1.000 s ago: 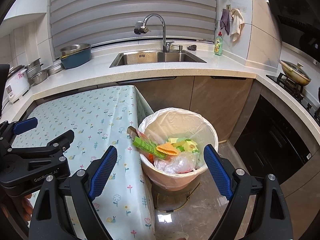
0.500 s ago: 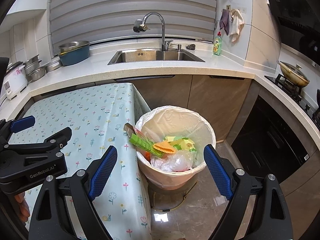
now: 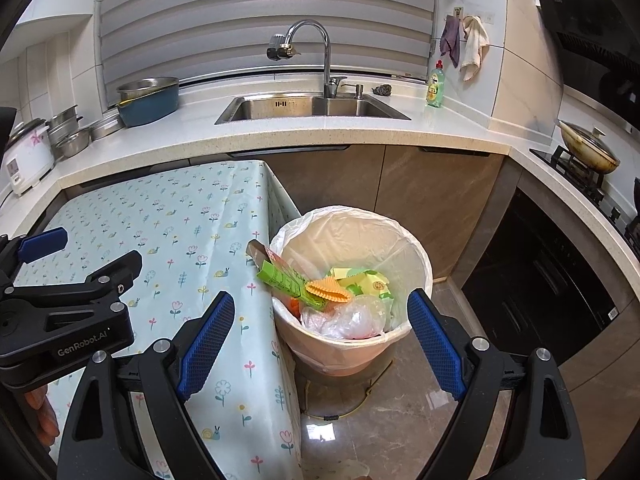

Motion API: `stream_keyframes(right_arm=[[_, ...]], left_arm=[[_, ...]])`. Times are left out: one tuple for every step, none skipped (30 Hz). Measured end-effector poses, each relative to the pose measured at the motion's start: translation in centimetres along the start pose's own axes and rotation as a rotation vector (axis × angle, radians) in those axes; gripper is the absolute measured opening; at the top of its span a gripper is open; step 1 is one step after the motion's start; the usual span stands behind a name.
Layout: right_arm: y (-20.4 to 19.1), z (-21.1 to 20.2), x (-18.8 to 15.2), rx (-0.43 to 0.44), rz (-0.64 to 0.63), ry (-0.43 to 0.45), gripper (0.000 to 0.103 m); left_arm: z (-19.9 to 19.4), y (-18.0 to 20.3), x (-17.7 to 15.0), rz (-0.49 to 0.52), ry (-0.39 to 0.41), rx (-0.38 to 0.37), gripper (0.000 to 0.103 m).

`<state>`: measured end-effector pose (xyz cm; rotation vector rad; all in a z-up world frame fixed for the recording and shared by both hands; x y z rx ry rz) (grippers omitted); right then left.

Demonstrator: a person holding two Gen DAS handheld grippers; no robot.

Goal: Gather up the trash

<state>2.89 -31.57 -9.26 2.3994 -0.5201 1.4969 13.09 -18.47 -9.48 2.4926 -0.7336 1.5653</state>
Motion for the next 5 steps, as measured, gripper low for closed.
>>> stream_keyframes(right_arm=[[0.0,0.0,0.0,0.0,0.0,0.001,0.084],[0.01,0.0,0.0,0.0,0.001,0.001,0.084],[0.04,0.05,-0.04,-0.001,0.003,0.001,0.084],[0.05,0.06,-0.06,-0.001,0.005,0.002,0.084],[0.06,0.1,-0.11,-0.001,0.005,0.003,0.084]], left_arm=[[0.01,-0.03,0.02,-0.002,0.003,0.001,0.089],[0.05,0.01,0.03,-0.002,0.004,-0.003,0.089],[0.11,0.05,0.01,-0.002,0.002,-0.008,0.089],[0.16,0.05,-0.01,-0.004,0.002,-0.011,0.089],[0.21,0.0,-0.03,-0.006,0.002,-0.008,0.089]])
Point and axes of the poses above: each gripper's, at about its wrist camera, not at the fingertips, and z roughly the way its jaws point, y to its right, x to its top, the point moved 10 cm from there along z, roughly the way its jaws point, and after that the axes turned 15 degrees about y, right-handed, at the moved point
